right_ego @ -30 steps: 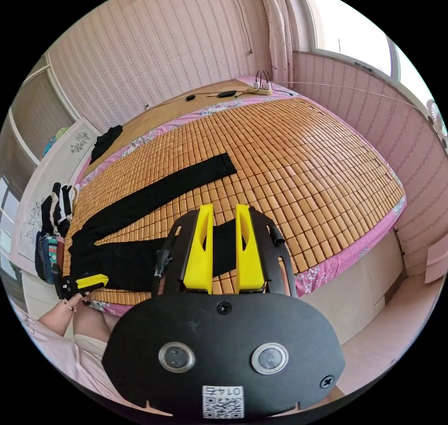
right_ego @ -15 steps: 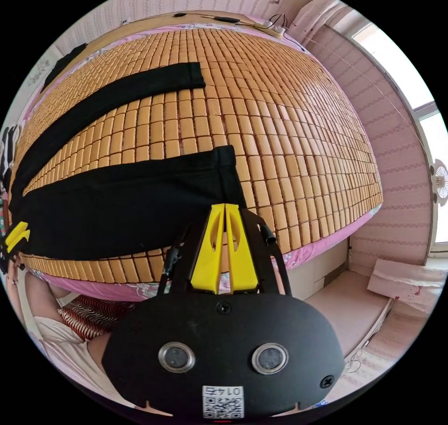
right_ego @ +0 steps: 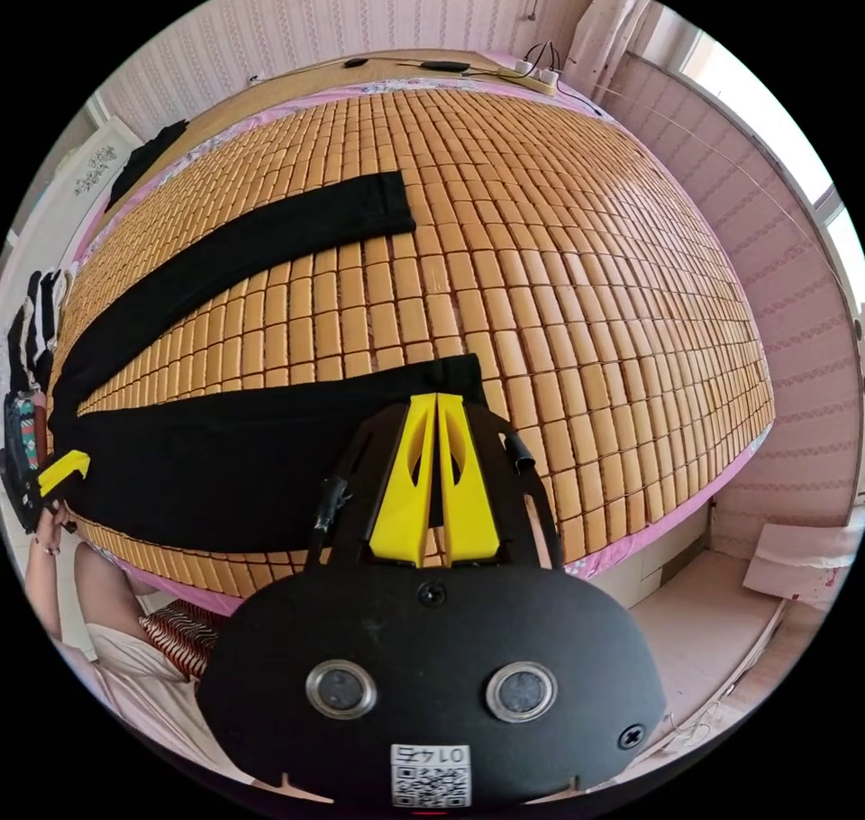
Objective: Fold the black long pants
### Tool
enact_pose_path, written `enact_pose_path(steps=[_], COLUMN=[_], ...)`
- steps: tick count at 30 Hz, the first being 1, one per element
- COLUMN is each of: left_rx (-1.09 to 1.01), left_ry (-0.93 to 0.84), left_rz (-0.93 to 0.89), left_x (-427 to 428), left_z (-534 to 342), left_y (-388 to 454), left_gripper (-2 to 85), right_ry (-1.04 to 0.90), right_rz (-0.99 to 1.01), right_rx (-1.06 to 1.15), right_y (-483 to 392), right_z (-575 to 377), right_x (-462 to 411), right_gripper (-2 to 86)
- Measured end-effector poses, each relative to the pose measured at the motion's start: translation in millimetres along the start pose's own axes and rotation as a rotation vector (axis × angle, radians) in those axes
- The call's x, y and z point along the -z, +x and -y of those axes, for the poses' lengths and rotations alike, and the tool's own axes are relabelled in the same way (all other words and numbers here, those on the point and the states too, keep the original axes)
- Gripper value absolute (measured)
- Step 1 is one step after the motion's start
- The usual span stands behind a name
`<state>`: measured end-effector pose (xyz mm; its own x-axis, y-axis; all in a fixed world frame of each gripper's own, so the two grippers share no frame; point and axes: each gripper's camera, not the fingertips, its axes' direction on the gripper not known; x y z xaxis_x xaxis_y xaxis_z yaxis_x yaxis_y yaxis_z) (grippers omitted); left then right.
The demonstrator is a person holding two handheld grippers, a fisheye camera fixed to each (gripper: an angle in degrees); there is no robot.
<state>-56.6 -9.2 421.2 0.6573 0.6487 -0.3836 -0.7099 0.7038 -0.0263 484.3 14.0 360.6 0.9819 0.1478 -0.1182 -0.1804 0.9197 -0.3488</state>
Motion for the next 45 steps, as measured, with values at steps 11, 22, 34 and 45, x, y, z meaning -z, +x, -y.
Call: enact_pose_path(steps=[11,22,34,45], left_rx=[0.048,0.049,0.399,0.634], left_ry=[-0.053,0.045,0.098,0.001], left_rz=[-0.030,0.022,0.244,0.355], left_x=[-11,7,93,98], left_z=[4,-15,-110,-149], left_y=[-11,-2,-124,-266], left_gripper=[-0.9,-0.9,0.6,3.7], right_ry=[0.051,-0.016,0.157,0.041], right_rz=[0.002,-0.067,-0.022,-0.062], right_rx=[-0.090,0.039,0.233,0.178], right_y=[2,-18,-117,-120], right_z=[14,33,98,153], right_x=[9,1,11,-46], right_gripper=[-0.2,-0.3,-0.2,-0.5])
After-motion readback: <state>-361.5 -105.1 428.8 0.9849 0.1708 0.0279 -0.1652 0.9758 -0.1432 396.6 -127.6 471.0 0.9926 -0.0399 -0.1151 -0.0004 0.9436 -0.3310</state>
